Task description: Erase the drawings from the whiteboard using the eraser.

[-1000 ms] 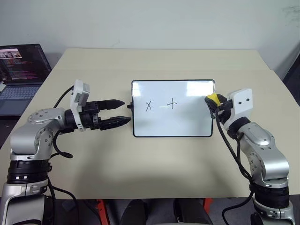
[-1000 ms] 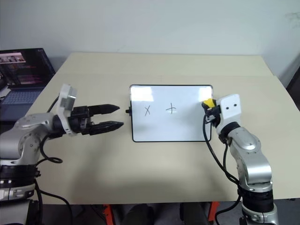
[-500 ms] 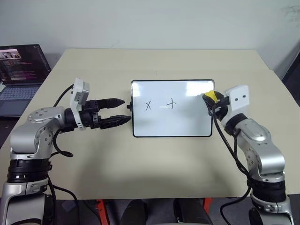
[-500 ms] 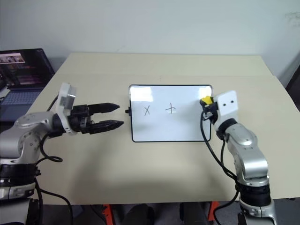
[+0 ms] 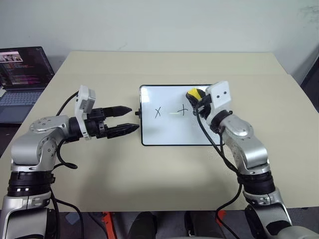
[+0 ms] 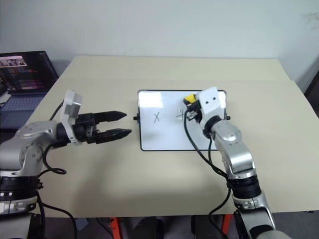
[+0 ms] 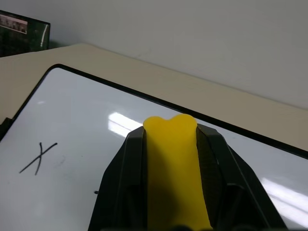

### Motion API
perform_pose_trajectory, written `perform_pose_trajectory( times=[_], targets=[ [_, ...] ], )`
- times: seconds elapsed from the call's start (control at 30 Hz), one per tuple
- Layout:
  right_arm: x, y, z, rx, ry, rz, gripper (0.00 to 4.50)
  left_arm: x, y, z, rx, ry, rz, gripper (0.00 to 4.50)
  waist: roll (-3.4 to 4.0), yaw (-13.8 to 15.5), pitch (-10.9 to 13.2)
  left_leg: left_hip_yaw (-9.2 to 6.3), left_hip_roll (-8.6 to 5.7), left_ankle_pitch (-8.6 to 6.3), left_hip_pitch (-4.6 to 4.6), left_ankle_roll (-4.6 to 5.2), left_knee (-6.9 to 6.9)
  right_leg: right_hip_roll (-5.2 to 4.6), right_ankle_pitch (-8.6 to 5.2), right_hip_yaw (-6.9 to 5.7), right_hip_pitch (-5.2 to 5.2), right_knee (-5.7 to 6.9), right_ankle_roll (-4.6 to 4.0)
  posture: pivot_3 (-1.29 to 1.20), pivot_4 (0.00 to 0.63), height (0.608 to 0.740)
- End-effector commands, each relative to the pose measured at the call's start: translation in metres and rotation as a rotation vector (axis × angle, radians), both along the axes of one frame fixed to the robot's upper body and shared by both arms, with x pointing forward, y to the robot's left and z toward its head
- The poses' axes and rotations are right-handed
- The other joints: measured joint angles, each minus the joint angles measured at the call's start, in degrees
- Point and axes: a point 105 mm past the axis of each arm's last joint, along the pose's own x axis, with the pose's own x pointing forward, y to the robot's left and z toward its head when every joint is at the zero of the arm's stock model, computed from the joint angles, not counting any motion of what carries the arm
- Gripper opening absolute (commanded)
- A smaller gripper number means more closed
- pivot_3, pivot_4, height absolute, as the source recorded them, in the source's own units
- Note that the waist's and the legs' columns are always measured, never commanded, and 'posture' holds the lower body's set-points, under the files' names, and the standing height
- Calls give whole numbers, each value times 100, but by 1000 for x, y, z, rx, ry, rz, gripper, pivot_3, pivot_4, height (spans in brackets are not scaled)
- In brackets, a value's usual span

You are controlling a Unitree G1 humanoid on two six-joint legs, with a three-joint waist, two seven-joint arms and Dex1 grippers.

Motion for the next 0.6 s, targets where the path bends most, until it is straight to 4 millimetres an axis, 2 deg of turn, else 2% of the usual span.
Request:
perform_pose_trajectory(
  times=[0.03,0.2,0.33,0.6],
  targets=[
    [-1,18,16,4,-77,55,1099,-4,2,14,4,-60,3,4500,0,-2,0,0,0,0,0,0,0,0,0,0,0,0,0,0,150,740],
    [8,31,16,-3,-81,70,1099,-4,2,13,11,-65,8,4500,0,-4,0,0,1,0,0,-1,0,0,0,0,-5,3,0,0,150,740],
    [14,33,15,-19,-79,63,1099,-4,1,13,12,-66,9,4500,0,-4,0,1,0,0,-3,-1,0,0,0,0,-7,2,0,0,150,740],
    [19,24,-15,-150,-3,19,1099,-5,1,12,11,-67,8,4500,0,-3,-1,1,1,0,-4,-1,1,-1,1,1,-9,5,-1,0,150,740]
  ],
)
